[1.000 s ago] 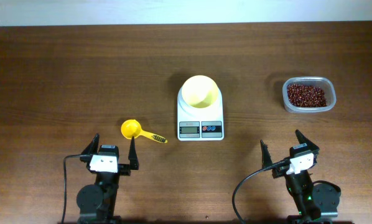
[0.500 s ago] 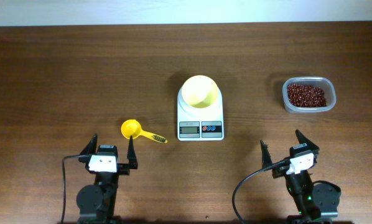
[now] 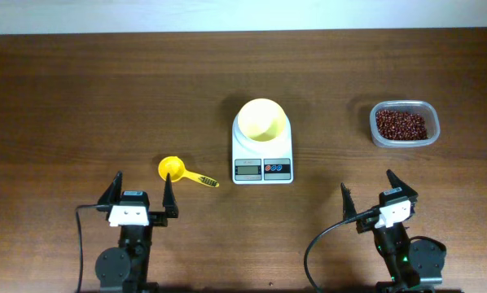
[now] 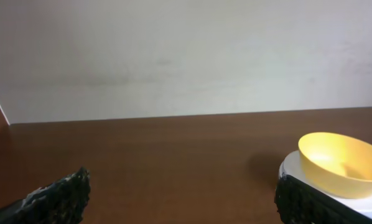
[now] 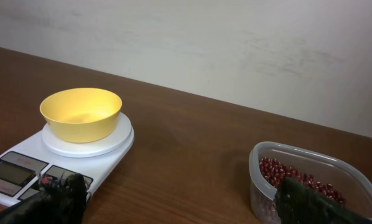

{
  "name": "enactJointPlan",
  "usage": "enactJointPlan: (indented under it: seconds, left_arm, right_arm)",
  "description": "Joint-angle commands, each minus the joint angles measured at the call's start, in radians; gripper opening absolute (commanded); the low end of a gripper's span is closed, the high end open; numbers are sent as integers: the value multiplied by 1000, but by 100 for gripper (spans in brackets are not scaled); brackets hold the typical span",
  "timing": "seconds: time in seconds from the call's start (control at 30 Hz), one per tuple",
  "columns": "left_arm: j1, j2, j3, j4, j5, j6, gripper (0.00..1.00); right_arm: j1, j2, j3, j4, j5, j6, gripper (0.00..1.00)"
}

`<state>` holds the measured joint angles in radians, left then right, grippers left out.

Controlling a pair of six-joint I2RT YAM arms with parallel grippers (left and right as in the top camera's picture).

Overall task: Scoop item into bowl and weigh 50g on scale
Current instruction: 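Move the left gripper to the yellow scoop and grasp its bowl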

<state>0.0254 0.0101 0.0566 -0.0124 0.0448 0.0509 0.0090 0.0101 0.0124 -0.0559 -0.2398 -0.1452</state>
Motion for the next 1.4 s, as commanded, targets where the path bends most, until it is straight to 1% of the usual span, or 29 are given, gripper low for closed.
enactJointPlan:
  seconds: [0.0,0.07,0.13,0.23,0.3,0.37,0.43,0.47,0.53,0.6,0.67,0.77,0.83,0.9,1.0,1.03,1.07,1.13,1.2,1.23,1.27,1.3,1.37]
  left_arm:
    - [-5,6,82,0,3,-14,99]
    - [-5,56,121,0,3,-14,99]
    - [-5,153,177,0,3,-14,99]
    - [-5,365,291,-6,3,-14,99]
    - [-5,543,431,-91,4,-14,99]
    - [-5,721,599,-230,11,-14,99]
    - [-5,840,718,-336,79,-14,99]
    - [-5,902,780,-396,146,-14,99]
    - [-5,985,819,-444,212,-14,99]
    - [-5,1037,819,-488,248,-13,99]
    - [-5,1075,819,-498,310,-14,99]
    - [-5,1114,819,-501,498,-14,99]
    - [-5,1127,819,-539,698,-14,99]
    - [-5,1129,819,-540,790,-14,99]
    - [-5,1130,819,-550,805,-14,99]
    - [-5,1130,819,-545,796,-14,99]
    - [-5,1130,819,-543,755,-23,99]
    - [-5,1130,819,-544,571,-172,99]
    - [-5,1130,819,-574,266,-429,99]
    - [-5,1130,819,-605,160,-556,99]
    - [-5,1130,819,-643,82,-681,99]
    - [-5,1130,819,-678,42,-777,99]
    - [-5,1131,819,-733,0,-898,86]
  right_arm:
    - [-3,-6,-7,-4,5,7,99]
    - [-3,-6,-7,-4,5,7,99]
    - [-3,-6,-7,-4,5,7,99]
    - [-3,-6,-7,-4,5,7,99]
    - [-3,-6,-7,-4,5,7,99]
    - [-3,-6,-7,-4,5,7,98]
    - [-3,-6,-7,-4,5,7,99]
    - [-3,-6,-7,-4,5,7,99]
    - [-3,-6,-7,-4,5,7,99]
    - [-3,-6,-7,-4,5,7,99]
    - [-3,-6,-7,-4,5,7,99]
    - [-3,-6,-7,-4,5,7,99]
    - [-3,-6,-7,-4,5,7,99]
    - [-3,-6,-7,-4,5,7,99]
    - [-3,-6,-7,-4,5,7,99]
    - [-3,-6,-7,-4,5,7,99]
    - [-3,-6,-7,-4,5,7,99]
    - [-3,-6,-7,-4,5,7,99]
    - [-3,-6,-7,-4,5,7,99]
    - [-3,-6,-7,-4,5,7,99]
    - [-3,-6,-7,-4,5,7,99]
    - [-3,-6,-7,-4,5,7,99]
    - [-3,-6,-7,-4,5,7,99]
